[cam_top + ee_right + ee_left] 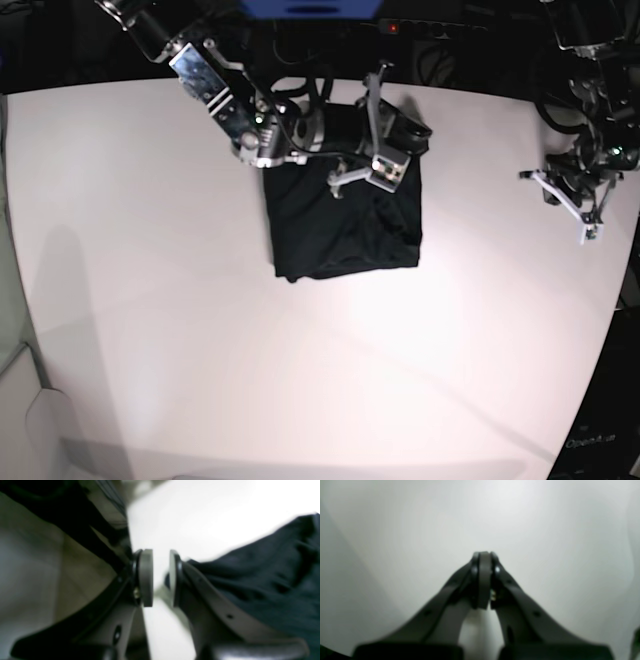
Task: Fold the T-shirt properly
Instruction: 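Grasp the bundle's corner with the right gripper and drag it toward the robot's right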
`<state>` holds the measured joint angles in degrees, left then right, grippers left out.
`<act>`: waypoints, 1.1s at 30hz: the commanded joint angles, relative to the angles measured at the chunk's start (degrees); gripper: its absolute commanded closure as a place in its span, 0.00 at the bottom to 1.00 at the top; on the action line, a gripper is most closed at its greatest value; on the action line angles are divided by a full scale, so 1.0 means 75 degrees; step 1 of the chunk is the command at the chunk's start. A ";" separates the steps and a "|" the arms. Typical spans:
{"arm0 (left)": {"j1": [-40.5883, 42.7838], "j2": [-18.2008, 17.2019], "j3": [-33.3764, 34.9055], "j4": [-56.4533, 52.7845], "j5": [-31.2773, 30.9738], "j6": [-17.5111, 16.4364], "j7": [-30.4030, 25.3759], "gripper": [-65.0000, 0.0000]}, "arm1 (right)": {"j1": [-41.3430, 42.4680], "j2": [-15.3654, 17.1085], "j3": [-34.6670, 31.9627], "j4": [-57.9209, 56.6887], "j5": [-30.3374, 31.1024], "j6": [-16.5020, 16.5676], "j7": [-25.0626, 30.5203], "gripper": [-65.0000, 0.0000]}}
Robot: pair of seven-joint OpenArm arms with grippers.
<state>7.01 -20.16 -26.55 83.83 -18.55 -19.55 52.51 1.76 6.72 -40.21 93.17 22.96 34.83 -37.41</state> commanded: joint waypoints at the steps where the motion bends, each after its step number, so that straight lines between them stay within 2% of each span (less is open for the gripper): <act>1: -0.0049 -0.0131 -0.0053 0.0116 -0.0065 -0.0001 -0.0103 1.00 | 0.0240 -0.0070 0.0174 0.0161 0.0144 0.0062 0.0176 0.80; 7: -0.0037 -0.0131 -0.0053 0.0116 -0.0065 -0.0001 -0.0103 1.00 | 0.0990 -0.0058 0.0819 -0.0296 0.0144 0.0062 0.0047 0.80; 11: 0.0068 -0.0119 -0.0053 0.0175 -0.0065 -0.0001 -0.0103 1.00 | 0.1576 -0.0093 0.0819 -0.1175 0.0156 0.0062 0.0106 0.80; 14: 0.0068 -0.0119 -0.0053 0.0116 -0.0065 -0.0001 -0.0103 1.00 | 0.1893 -0.0304 0.0807 -0.1796 0.0156 0.0062 0.0153 0.80; 28: 0.0068 -0.0119 -0.0053 0.0116 -0.0065 -0.0001 -0.0103 1.00 | 0.2831 -0.0855 0.0783 -0.4305 0.0144 0.0074 0.1524 0.80; 33: 0.0045 -0.0119 -0.0042 0.0116 -0.0065 -0.0001 -0.0103 1.00 | 0.2960 -0.0902 0.0783 -0.4856 0.0144 0.0086 0.2028 0.80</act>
<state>7.99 -20.01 -26.59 83.90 -18.65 -19.55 52.51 22.20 0.30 -34.57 55.75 23.24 34.85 -23.40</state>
